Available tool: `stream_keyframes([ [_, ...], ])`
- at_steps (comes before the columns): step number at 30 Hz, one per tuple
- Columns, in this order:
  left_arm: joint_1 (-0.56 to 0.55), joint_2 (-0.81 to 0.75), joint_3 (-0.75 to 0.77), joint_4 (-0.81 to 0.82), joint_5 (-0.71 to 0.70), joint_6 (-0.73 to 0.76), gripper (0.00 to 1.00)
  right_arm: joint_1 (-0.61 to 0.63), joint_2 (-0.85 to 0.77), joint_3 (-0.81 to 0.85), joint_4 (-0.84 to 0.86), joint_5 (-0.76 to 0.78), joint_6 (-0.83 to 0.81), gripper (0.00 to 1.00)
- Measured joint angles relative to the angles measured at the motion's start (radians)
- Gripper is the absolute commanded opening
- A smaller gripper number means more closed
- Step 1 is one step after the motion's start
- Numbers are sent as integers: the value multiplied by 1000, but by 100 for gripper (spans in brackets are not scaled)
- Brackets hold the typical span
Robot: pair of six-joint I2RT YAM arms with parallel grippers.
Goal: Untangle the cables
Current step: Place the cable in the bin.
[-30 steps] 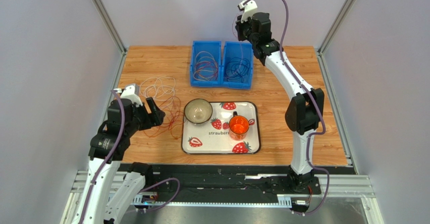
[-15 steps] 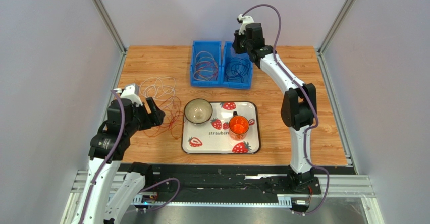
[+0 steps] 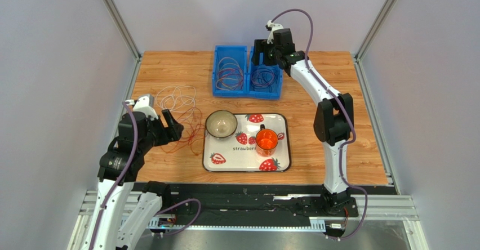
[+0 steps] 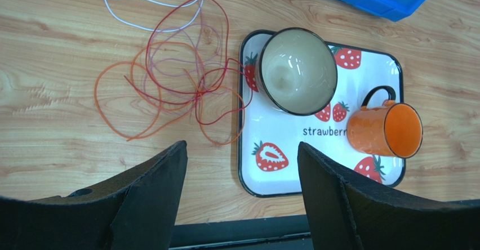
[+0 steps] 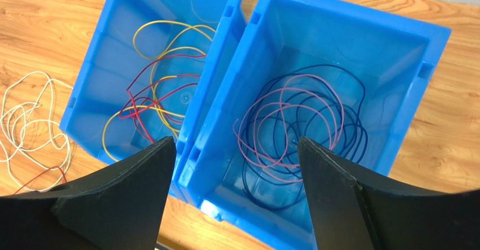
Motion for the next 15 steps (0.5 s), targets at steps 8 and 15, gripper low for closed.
stream_keyframes([
  [8, 0, 0, 0, 0, -5, 0, 79, 9, -125, -82, -26, 1, 18, 84],
  [15, 0, 56, 0, -3, -50, -12, 76, 47, -307, -228, -15, -9, 34, 84],
])
